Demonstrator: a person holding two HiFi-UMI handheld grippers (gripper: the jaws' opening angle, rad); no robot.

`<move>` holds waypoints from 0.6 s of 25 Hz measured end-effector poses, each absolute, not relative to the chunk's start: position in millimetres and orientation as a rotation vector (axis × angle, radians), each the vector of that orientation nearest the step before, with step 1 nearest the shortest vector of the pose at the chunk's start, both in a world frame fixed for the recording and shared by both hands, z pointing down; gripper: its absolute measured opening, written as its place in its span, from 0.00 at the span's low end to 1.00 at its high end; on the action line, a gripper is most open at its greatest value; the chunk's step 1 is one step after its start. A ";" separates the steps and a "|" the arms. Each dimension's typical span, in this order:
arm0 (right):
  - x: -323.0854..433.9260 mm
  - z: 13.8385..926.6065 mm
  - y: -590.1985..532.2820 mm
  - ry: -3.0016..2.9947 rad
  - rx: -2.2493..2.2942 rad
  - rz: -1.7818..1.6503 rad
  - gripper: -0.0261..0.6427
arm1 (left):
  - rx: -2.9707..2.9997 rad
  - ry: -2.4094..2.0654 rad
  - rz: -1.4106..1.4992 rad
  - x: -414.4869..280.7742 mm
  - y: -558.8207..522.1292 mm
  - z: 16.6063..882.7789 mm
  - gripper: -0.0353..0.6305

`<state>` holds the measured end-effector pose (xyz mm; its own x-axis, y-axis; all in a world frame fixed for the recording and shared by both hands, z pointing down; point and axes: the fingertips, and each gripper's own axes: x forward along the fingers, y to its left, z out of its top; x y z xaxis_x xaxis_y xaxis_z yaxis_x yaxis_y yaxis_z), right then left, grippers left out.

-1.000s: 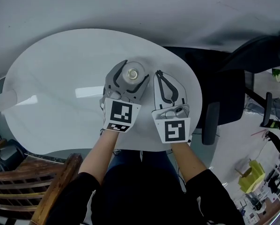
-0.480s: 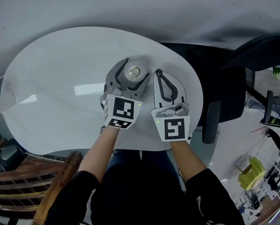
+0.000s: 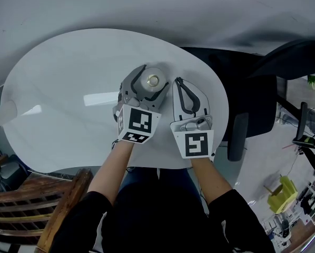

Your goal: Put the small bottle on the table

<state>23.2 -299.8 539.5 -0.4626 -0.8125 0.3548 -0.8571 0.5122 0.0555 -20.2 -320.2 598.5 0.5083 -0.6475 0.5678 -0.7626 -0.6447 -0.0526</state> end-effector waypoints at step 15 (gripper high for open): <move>26.4 514.0 -285.7 -2.444 1.416 0.158 0.07 | 2.530 -1.289 0.766 -40.4 -301.3 575.7 0.64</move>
